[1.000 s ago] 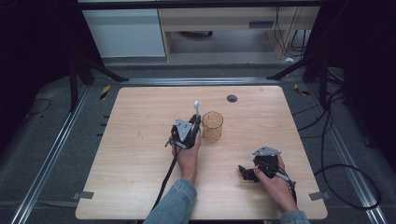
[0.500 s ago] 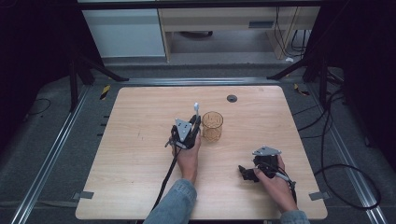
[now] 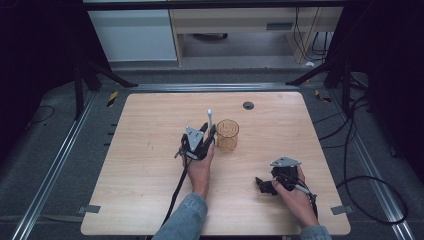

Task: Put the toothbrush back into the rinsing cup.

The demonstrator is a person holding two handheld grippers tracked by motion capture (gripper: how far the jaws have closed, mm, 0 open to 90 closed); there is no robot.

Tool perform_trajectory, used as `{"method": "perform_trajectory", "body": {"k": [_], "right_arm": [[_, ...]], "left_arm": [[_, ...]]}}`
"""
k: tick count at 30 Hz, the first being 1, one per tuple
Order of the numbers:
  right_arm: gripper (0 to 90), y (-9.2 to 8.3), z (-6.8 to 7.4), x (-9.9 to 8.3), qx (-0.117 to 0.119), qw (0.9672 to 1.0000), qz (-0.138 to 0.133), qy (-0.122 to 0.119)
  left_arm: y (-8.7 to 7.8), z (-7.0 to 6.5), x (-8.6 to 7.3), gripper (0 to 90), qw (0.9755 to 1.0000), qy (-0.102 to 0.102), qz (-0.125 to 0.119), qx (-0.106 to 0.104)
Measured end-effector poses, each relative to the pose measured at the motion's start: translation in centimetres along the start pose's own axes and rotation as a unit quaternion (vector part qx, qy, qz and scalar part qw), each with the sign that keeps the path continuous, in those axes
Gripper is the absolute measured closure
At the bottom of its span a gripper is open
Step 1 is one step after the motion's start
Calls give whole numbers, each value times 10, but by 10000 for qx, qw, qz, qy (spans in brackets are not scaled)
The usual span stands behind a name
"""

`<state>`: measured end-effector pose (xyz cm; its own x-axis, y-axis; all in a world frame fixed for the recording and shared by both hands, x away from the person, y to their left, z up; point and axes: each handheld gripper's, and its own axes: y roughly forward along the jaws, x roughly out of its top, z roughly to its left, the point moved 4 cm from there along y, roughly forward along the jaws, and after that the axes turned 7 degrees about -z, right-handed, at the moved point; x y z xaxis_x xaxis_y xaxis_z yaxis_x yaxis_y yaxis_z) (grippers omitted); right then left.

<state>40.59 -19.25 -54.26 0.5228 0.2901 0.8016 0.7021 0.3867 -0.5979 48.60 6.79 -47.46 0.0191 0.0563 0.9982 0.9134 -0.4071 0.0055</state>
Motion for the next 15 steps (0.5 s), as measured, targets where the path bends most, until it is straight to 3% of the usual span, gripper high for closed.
{"method": "perform_trajectory", "body": {"k": [9,15], "right_arm": [[3,0,0,0,1,10000,-3,-2],[3,0,0,0,0,10000,-4,-1]], "left_arm": [[-8,7,11,546,9995,94,242,-188],[-12,10,15,500,9976,260,523,-368]]}}
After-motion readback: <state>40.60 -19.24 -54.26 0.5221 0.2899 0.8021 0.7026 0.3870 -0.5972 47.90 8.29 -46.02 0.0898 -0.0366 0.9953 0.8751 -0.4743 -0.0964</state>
